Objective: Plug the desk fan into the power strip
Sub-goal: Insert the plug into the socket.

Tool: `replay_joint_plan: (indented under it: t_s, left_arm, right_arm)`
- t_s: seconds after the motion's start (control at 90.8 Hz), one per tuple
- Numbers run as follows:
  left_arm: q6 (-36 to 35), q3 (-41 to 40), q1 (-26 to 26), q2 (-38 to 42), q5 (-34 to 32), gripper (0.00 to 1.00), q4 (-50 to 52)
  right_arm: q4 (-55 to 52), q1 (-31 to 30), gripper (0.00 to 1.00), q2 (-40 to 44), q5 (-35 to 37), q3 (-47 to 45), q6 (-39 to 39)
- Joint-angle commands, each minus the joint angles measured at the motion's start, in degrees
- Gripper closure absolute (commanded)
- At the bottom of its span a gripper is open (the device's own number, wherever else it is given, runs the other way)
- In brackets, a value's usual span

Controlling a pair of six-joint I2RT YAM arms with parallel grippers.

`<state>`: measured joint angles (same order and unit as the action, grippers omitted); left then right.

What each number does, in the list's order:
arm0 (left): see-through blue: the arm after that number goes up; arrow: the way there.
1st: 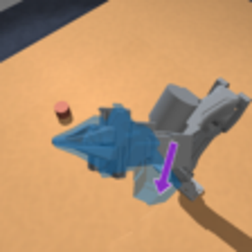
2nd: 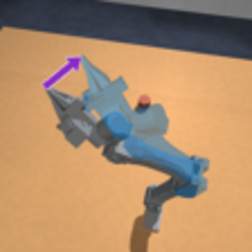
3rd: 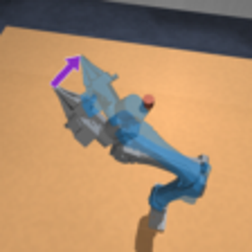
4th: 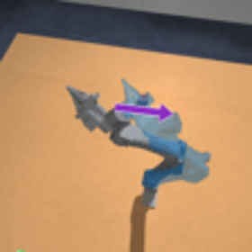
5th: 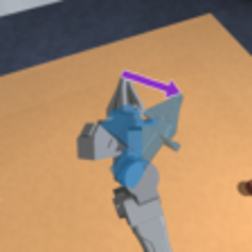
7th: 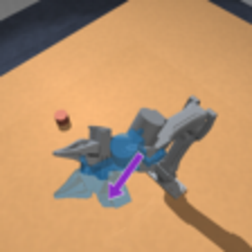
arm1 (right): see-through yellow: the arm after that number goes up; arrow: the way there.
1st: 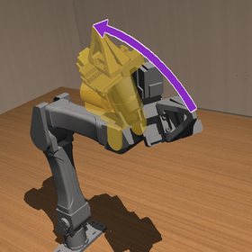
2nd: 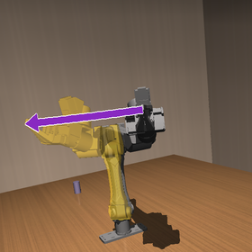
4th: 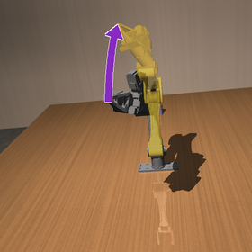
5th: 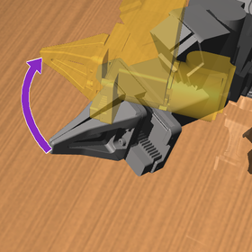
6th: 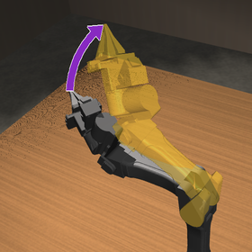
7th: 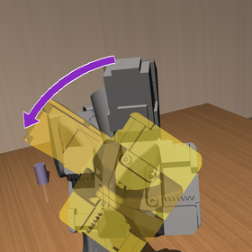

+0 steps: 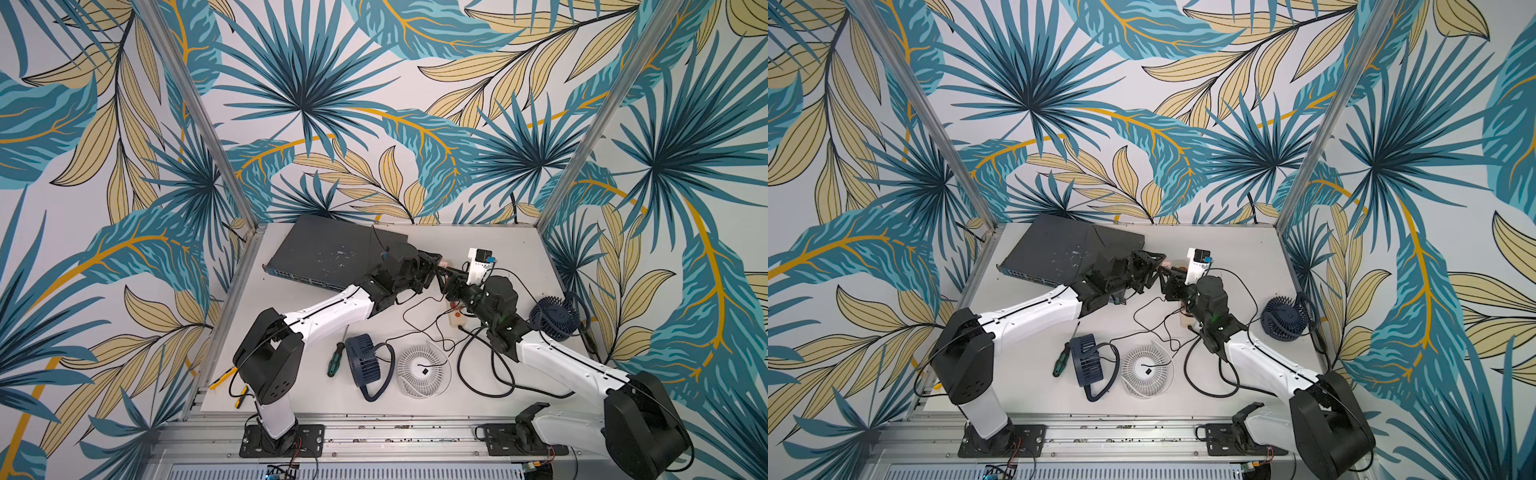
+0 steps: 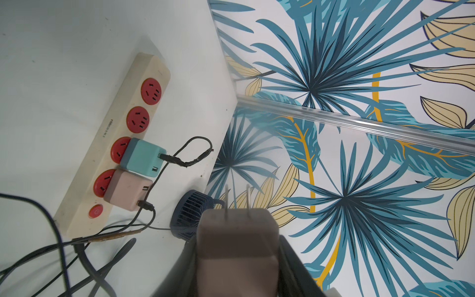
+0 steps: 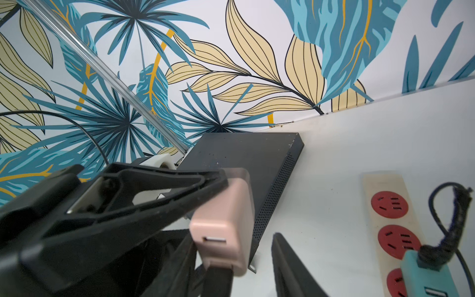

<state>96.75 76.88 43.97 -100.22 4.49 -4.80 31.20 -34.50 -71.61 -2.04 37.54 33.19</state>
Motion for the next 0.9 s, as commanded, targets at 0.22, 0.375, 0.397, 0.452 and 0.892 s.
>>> replay_joint_plan:
  t_s: [0.22, 0.375, 0.397, 0.452, 0.892]
  left_arm:
    - [1.07, -1.45, 0.33, 3.06, -0.44, 0.6, -3.84]
    - [0.57, -1.08, 0.33, 2.64, -0.32, 0.59, -4.02]
    - [0.2, -1.04, 0.4, 2.59, -0.33, 0.58, -3.78]
    - [-1.31, -1.04, 0.26, 2.71, -0.77, 0.51, -3.09]
    - [-46.3, 5.67, -5.79, 2.17, -0.76, 0.02, 16.81]
  right_arm:
    - [-0.12, 0.12, 0.67, -2.73, -1.74, 2.83, -1.69]
    - [-1.53, 0.11, 0.89, -2.33, -1.13, 2.52, -1.98]
    - [-2.07, 0.06, 0.92, -2.16, -0.66, 2.53, -2.14]
    - [-4.24, 0.1, 0.94, -1.37, 0.7, 2.85, -3.13]
    - [-56.15, 12.82, 1.0, -11.26, 3.65, 31.39, -19.52]
